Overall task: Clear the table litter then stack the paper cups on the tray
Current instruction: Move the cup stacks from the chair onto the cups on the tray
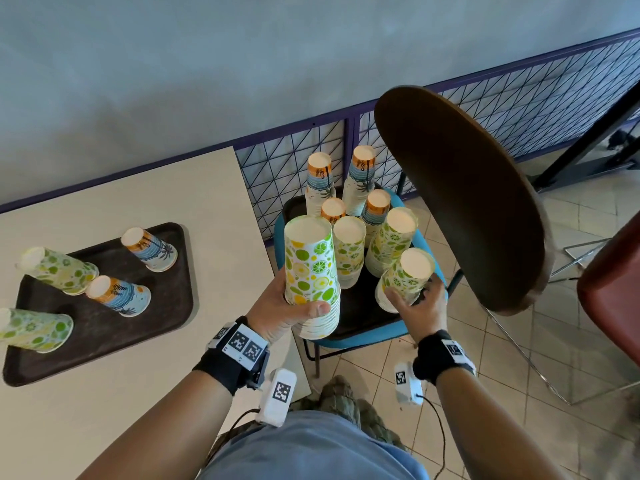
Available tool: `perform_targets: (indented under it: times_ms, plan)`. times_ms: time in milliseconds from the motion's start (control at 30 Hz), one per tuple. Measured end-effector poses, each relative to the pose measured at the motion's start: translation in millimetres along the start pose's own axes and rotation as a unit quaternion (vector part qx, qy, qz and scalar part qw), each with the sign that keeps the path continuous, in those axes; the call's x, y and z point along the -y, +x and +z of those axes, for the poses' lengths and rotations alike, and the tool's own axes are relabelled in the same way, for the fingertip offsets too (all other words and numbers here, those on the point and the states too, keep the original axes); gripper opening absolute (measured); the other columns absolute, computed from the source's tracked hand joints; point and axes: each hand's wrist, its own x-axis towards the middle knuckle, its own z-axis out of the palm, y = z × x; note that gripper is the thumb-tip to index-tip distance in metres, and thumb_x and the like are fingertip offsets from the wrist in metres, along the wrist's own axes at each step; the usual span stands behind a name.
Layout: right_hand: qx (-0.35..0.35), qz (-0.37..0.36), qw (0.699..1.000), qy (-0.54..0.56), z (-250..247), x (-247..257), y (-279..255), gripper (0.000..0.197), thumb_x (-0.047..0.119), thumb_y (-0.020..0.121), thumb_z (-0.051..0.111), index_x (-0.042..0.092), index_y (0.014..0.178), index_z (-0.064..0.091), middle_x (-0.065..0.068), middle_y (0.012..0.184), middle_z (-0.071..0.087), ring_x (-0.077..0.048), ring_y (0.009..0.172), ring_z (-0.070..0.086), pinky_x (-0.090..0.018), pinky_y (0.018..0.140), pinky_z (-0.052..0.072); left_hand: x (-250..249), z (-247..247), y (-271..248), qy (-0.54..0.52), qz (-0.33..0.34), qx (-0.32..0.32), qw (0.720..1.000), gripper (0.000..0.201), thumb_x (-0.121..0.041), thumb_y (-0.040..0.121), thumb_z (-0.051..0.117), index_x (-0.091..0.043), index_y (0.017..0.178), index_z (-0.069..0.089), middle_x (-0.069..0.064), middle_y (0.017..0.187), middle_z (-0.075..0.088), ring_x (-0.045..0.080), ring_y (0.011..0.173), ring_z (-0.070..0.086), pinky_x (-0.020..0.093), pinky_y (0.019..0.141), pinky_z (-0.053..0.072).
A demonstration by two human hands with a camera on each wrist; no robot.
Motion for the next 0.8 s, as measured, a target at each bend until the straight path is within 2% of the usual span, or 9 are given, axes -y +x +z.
perform_targets:
  times_ms: [67,133,267,433,500,600,667,733,800]
  plan:
    - [0.011,0.011,1.0,-0.024,11,-5,15,0.123,0.092,0.043,0.071,0.026,0.141,0.037,-0.002,0.139,0.054,-0.026,0.129,0.052,-0.053,0.104,0.049,-1,3,-2,-0.001,-0.001,0.001,1.0,0.074,-0.019,0.065,0.09,-0.017,0.134,0.063,0.011,0.126,0.076,0.028,0.116,0.073,0.036,0.092,0.061]
    - [0.022,0.013,0.999,-0.021,18,-7,21,0.116,0.091,0.043,0.073,0.031,0.138,0.039,0.0,0.136,0.059,-0.027,0.127,0.055,-0.053,0.103,0.05,-3,4,-4,-0.002,-0.001,0.003,1.0,0.07,-0.021,0.062,0.093,-0.023,0.127,0.067,0.007,0.122,0.078,0.024,0.114,0.074,0.033,0.09,0.061]
    - [0.026,-0.005,0.999,-0.025,20,-1,17,0.098,0.071,0.053,0.083,0.038,0.135,0.039,0.002,0.134,0.061,-0.027,0.123,0.058,-0.05,0.101,0.052,-2,2,-6,-0.002,0.008,0.003,1.0,0.073,-0.016,0.065,0.086,-0.015,0.133,0.061,0.008,0.122,0.077,0.025,0.114,0.074,0.033,0.09,0.06]
    - [0.019,-0.058,0.997,-0.036,20,11,4,0.096,0.045,0.065,0.089,0.029,0.145,0.037,-0.006,0.137,0.052,-0.027,0.125,0.05,-0.04,0.103,0.044,3,-5,-5,-0.006,0.015,-0.012,1.0,0.087,-0.024,0.063,0.095,-0.011,0.14,0.056,0.014,0.13,0.073,0.031,0.121,0.071,0.041,0.097,0.059]
    - [0.016,-0.071,0.997,-0.022,19,14,-2,0.097,0.042,0.065,0.09,0.029,0.146,0.038,-0.005,0.137,0.051,-0.025,0.124,0.051,-0.04,0.104,0.044,4,-8,-6,-0.011,0.015,-0.025,1.0,0.1,-0.037,0.06,0.1,-0.008,0.143,0.054,0.017,0.134,0.071,0.034,0.125,0.068,0.044,0.1,0.059]
    - [0.008,-0.07,0.997,0.021,16,17,-12,0.094,0.047,0.059,0.089,0.032,0.139,0.042,0.0,0.132,0.055,-0.022,0.121,0.055,-0.047,0.102,0.05,2,-14,-9,-0.022,0.015,-0.043,0.999,0.106,-0.042,0.057,0.101,-0.009,0.144,0.053,0.016,0.135,0.07,0.033,0.125,0.069,0.04,0.097,0.06]
    - [0.022,-0.076,0.995,0.06,14,23,-22,0.085,0.041,0.06,0.091,0.035,0.132,0.046,0.005,0.127,0.059,-0.016,0.116,0.059,-0.047,0.099,0.053,2,-20,-12,-0.023,0.018,-0.055,0.998,0.103,-0.043,0.054,0.102,-0.012,0.141,0.056,0.013,0.13,0.073,0.031,0.121,0.071,0.038,0.093,0.06]
    - [0.049,-0.089,0.991,0.09,11,33,-35,0.08,0.026,0.067,0.092,0.039,0.13,0.045,0.014,0.121,0.063,0.001,0.109,0.061,-0.04,0.097,0.053,3,-27,-19,-0.027,0.022,-0.071,0.997,0.101,-0.041,0.052,0.103,-0.013,0.138,0.057,0.009,0.125,0.076,0.028,0.117,0.073,0.036,0.09,0.061]
    - [0.082,-0.102,0.985,0.112,10,44,-47,0.08,0.02,0.072,0.091,0.037,0.133,0.043,0.025,0.12,0.061,0.016,0.106,0.059,-0.031,0.094,0.05,4,-37,-27,-0.026,0.023,-0.089,0.995,0.095,-0.028,0.054,0.102,-0.013,0.136,0.057,0.007,0.122,0.078,0.025,0.114,0.074,0.034,0.088,0.062]
